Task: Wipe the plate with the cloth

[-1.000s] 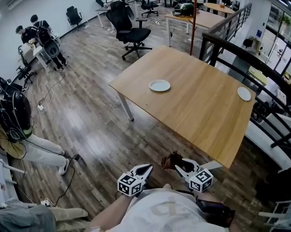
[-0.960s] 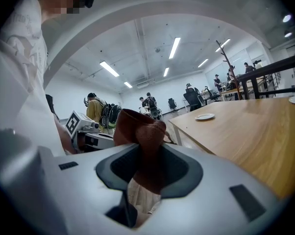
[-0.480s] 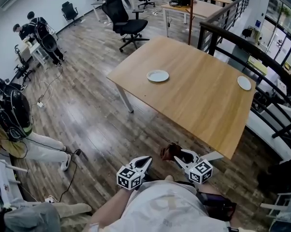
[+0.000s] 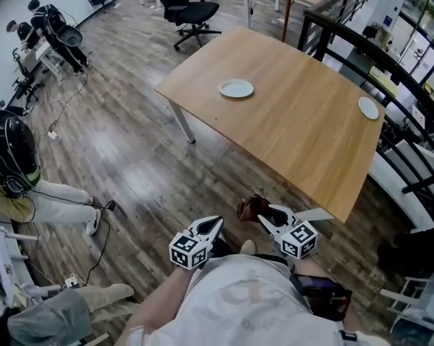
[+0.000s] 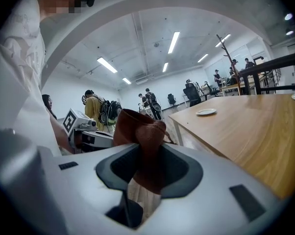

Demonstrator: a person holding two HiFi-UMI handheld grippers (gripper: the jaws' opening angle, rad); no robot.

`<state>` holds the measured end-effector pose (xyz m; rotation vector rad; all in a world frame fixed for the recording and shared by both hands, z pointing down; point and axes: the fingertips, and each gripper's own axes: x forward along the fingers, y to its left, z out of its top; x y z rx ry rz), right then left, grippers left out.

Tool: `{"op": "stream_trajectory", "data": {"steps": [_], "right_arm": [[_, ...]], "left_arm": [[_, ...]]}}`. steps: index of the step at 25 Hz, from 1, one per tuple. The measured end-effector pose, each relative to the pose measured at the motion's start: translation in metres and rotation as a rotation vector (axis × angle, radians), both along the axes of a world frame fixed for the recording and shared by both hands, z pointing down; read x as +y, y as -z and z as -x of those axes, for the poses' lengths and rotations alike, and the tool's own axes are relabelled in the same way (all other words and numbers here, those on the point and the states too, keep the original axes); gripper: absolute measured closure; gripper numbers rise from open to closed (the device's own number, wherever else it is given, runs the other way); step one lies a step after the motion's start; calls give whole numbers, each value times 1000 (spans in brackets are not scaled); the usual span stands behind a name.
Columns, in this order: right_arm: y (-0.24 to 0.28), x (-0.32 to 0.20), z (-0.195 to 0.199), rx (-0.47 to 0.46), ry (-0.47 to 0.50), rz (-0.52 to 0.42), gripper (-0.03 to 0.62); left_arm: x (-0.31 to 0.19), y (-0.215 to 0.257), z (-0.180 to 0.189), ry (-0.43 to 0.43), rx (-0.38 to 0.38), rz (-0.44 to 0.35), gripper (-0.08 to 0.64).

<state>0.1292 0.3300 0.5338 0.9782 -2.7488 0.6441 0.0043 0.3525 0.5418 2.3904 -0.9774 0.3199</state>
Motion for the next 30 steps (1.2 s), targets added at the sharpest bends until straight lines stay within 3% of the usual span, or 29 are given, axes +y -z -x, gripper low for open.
{"op": "stream_trajectory", "data": {"steps": [7, 21, 30], "right_arm": [[-16, -15, 19, 32, -5, 57, 465], [-4, -106, 102, 88, -47, 50, 466], [-7, -137, 111, 145, -88, 83, 465]], "left_arm": [[-14, -12, 25, 10, 15, 38, 547], [-110, -10, 121, 7, 53, 19, 546], [-141, -19, 159, 29, 80, 46, 546]]}}
